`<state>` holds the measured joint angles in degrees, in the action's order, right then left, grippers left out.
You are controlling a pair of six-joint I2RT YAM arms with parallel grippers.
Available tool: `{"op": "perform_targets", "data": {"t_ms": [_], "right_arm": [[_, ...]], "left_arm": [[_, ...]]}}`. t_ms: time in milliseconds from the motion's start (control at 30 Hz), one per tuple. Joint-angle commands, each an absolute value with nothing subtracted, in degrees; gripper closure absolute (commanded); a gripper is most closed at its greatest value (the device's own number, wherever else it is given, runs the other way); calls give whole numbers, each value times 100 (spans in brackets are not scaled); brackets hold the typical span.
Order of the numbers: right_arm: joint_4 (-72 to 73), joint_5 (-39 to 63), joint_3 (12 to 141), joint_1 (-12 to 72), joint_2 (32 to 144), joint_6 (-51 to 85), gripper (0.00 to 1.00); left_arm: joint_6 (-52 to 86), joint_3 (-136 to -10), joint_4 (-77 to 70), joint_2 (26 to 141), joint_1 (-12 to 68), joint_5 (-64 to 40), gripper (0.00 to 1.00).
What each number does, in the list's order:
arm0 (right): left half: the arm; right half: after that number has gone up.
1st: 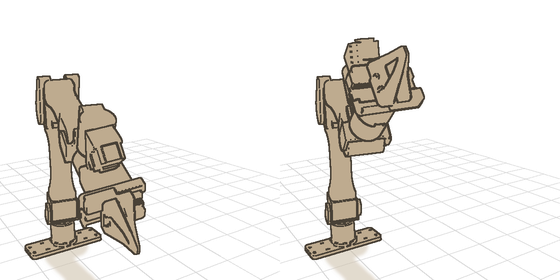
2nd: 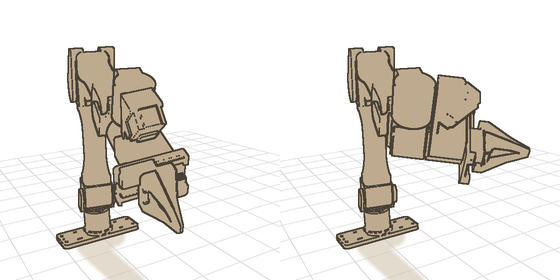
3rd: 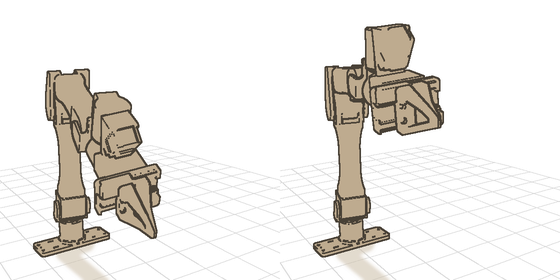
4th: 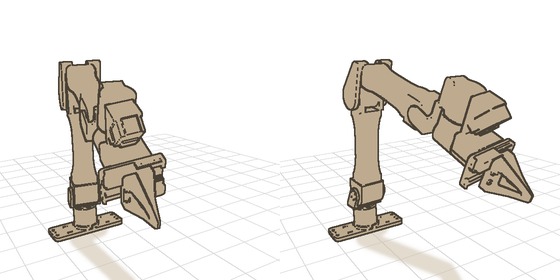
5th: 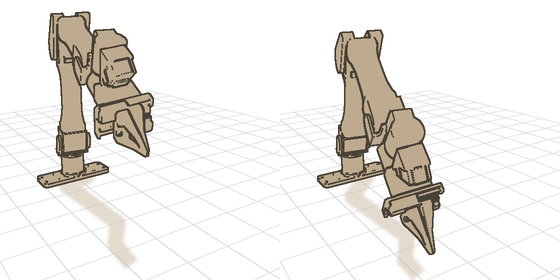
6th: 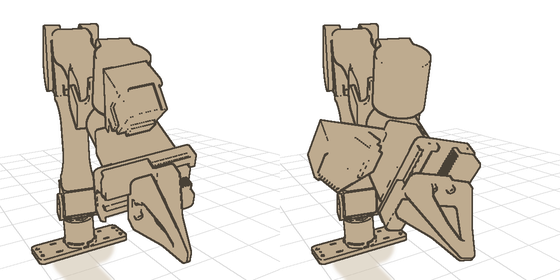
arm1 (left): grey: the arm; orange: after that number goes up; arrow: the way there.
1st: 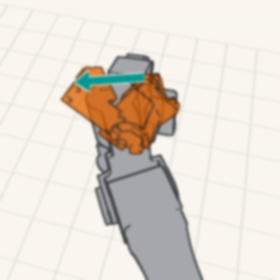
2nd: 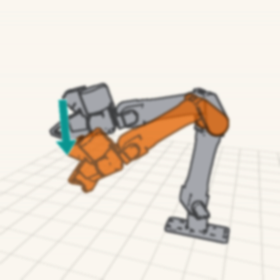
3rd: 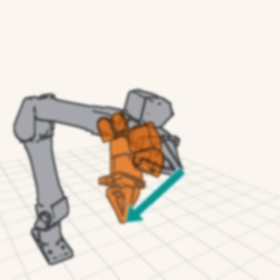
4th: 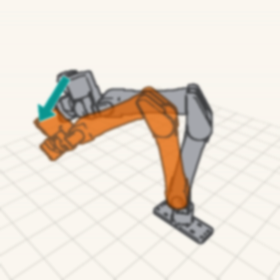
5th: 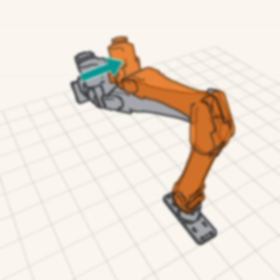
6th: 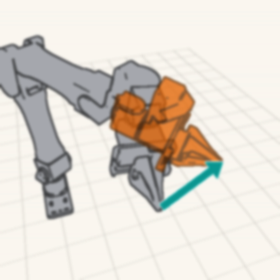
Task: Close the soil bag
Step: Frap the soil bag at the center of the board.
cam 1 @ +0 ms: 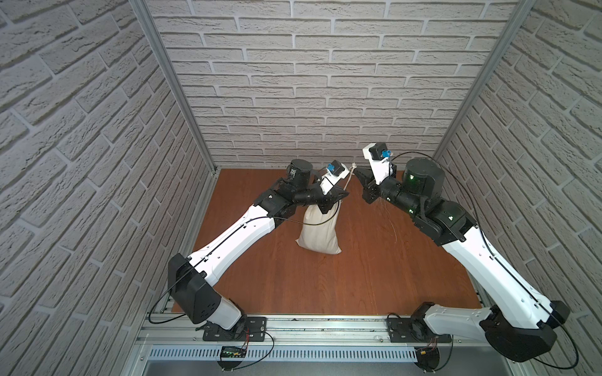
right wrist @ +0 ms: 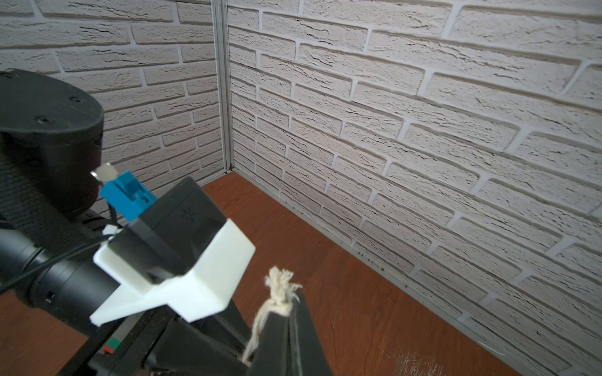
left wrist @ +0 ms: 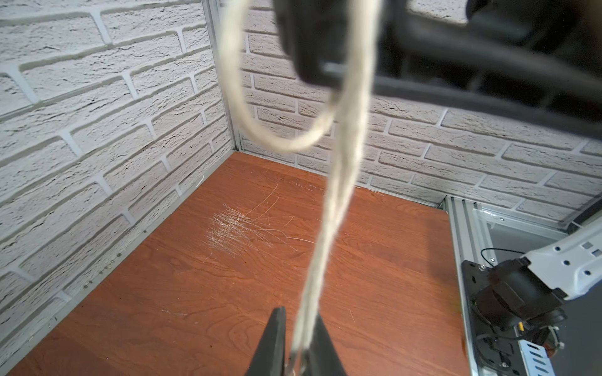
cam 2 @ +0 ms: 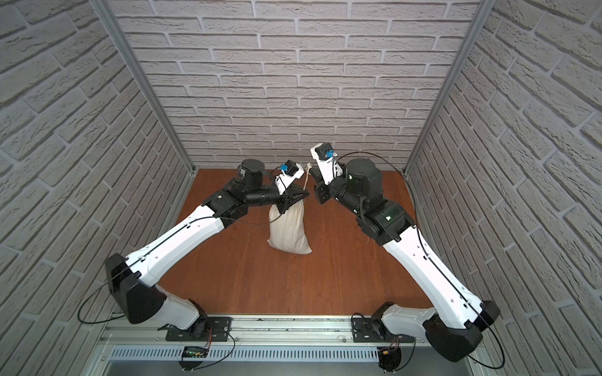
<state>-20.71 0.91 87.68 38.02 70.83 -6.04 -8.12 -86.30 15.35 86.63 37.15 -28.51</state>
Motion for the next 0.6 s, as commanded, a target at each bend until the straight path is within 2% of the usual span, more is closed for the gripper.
{"op": "perform_targets", "data": {"t_ms": [0,200,267,400,567], "right_arm": [[-1551,87,9044,3855,7027,-574,97],[-1557,39,9059,3856,7012,-577,97],[-1536,44,9047,3867,7020,-563,97],[-1529,23,9048,3886,7034,-541,97],[-1512,-9,9033,3893,7043,-552,97]], "left_arm": [[-888,-8817,1641,8781,3701,-2823,87],[-965,-8921,1964,8939,3687,-2842,86],[-1005,-8963,2046,8967,3676,-2845,88],[-893,-8933,1942,8940,3664,-2521,100],[-895,-8862,1762,8962,3659,-2272,100]]}}
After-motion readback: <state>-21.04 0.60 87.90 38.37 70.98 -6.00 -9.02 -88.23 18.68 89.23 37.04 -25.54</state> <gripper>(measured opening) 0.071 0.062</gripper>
